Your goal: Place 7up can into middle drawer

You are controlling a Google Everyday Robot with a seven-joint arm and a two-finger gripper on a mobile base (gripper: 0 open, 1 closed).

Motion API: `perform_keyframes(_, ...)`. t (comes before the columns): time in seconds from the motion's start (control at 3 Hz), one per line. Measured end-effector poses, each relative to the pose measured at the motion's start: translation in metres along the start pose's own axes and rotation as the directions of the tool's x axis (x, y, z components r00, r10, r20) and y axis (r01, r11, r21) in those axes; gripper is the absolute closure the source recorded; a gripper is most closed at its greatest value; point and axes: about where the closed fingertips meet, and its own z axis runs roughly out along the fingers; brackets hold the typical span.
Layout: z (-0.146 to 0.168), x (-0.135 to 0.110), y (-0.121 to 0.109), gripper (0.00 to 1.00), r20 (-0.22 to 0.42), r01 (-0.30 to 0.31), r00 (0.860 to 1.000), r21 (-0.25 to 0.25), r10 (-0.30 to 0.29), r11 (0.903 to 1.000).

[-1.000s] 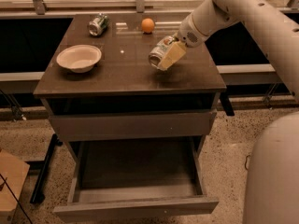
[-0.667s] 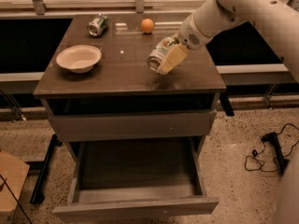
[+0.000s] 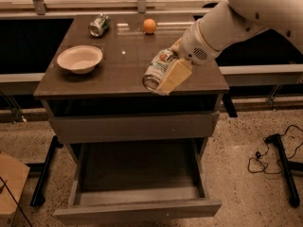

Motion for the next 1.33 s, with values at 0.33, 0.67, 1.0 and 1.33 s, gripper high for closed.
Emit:
perform_keyframes(0.33, -0.011, 0.002, 0.049, 1.00, 0.043, -0.046, 0.998, -0.017, 0.047, 0.9988)
perform_keyframes(0.67, -0.016, 0.015, 0.089, 1.00, 0.114, -0.182, 0.977, -0.008, 0.182, 0.9832)
perform_keyframes(1.0, -0.006, 0.057, 0.120, 1.00, 0.167, -0.370, 0.917, 0.012, 0.363, 0.9291)
perform_keyframes(1.33, 0.039, 0.132, 0.159, 1.00, 0.129, -0.546, 0.830, -0.008, 0.542, 0.8378)
